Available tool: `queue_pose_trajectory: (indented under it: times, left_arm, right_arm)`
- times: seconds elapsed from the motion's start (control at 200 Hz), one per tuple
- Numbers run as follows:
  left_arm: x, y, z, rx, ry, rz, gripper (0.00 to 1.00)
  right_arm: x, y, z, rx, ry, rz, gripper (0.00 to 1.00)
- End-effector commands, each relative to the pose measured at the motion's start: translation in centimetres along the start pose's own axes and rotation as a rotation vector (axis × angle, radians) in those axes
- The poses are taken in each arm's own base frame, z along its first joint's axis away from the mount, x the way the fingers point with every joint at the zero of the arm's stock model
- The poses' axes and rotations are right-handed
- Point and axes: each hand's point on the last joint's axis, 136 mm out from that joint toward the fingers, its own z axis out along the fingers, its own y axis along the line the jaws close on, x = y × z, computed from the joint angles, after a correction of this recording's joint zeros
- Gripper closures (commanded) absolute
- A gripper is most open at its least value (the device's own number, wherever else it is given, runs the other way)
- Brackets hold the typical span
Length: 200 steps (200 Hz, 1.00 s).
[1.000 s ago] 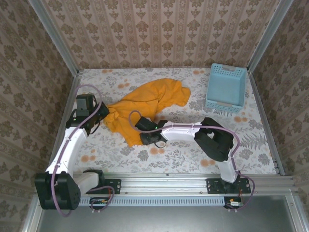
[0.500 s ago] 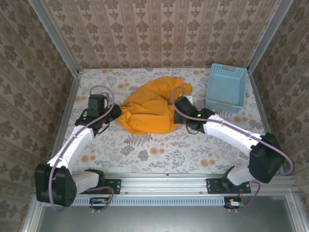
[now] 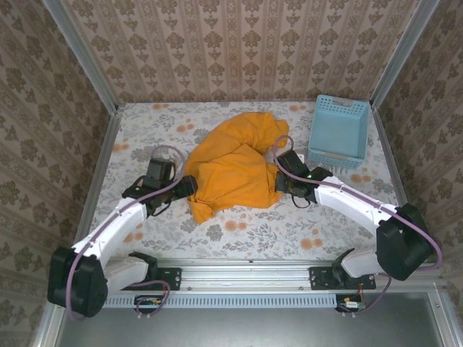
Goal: Fold the inside-out t-shirt
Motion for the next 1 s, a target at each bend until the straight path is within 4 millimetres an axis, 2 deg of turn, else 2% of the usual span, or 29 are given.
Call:
queue_pose_trajectory:
  times: [0.0, 0.115, 0.185, 0.36, 0.49, 0.58, 0.775, 0.835, 0.995]
  left_arm:
    - [2.6, 0.4, -1.3, -0.113, 0.062, 0.105, 0.21]
    - [5.7, -0.5, -1.3, -0.116, 0.138, 0.148, 0.18]
    - [6.8, -1.3, -1.0, -0.109, 0.160, 0.174, 0.16]
    - [7.0, -1.9, 1.1, -0.128, 0.170, 0.201, 0.14]
    - [6.9, -2.2, 2.2, -0.144, 0.188, 0.233, 0.16]
    - [6.7, -1.9, 2.5, -0.169, 0.192, 0.245, 0.26]
    - [3.9, 0.1, 1.1, -0.198, 0.105, 0.178, 0.69]
    - [2.8, 1.3, 0.5, -0.209, 0.071, 0.133, 0.76]
    - [1.3, 4.6, -0.4, -0.226, 0.031, -0.014, 0.85]
  right_arm:
    - [-0.5, 0.5, -1.3, -0.041, -0.016, 0.023, 1.00]
    - [-0.8, 0.6, -1.6, -0.048, -0.022, 0.019, 1.00]
    - [-0.8, 0.8, -1.6, -0.051, -0.022, 0.017, 1.00]
    - [-0.8, 1.3, -1.6, -0.053, -0.019, 0.000, 1.00]
    - [-1.3, 0.5, -2.1, -0.009, -0.039, -0.003, 1.00]
    - [-1.3, -0.4, -2.7, 0.019, -0.044, -0.008, 1.00]
    - [-2.4, -2.4, -4.6, 0.090, -0.100, -0.011, 1.00]
    - [-2.8, -3.0, -5.1, 0.102, -0.111, -0.006, 1.00]
    - [-3.5, -3.7, -5.8, 0.112, -0.131, 0.005, 1.00]
